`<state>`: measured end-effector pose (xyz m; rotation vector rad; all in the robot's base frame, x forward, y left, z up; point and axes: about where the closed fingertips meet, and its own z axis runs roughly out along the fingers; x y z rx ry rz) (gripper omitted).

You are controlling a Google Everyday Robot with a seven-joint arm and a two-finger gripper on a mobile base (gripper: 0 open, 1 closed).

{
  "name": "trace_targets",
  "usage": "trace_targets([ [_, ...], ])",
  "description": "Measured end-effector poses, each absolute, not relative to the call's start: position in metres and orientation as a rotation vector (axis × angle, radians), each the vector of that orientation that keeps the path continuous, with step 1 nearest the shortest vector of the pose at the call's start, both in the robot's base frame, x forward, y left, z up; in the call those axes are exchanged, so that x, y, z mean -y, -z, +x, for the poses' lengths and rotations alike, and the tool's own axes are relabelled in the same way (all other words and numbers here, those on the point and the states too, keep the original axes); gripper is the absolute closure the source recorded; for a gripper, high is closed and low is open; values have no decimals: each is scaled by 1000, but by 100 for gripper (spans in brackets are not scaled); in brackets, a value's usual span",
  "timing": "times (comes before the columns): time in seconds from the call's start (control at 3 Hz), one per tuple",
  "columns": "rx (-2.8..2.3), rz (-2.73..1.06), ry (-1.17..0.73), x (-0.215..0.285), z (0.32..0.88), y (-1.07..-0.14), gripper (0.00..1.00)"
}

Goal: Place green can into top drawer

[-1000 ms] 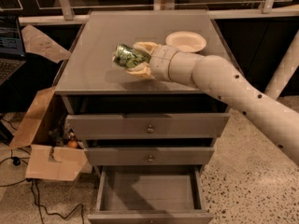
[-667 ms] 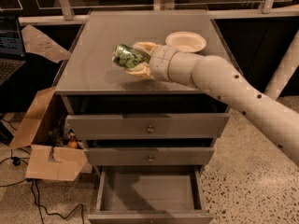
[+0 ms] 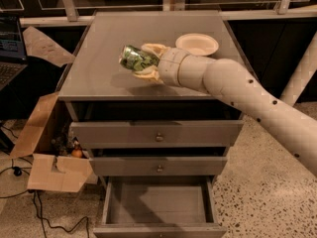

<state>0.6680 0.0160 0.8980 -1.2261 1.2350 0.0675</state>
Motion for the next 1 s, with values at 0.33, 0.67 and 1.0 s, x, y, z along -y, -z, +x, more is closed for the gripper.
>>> trace_targets([
  [0.33, -1235, -1226, -68, -16, 668, -898, 12],
  [0.67, -1235, -1226, -68, -16, 668, -898, 0],
  [1.0, -1235, -1226, -68, -16, 668, -898, 0],
])
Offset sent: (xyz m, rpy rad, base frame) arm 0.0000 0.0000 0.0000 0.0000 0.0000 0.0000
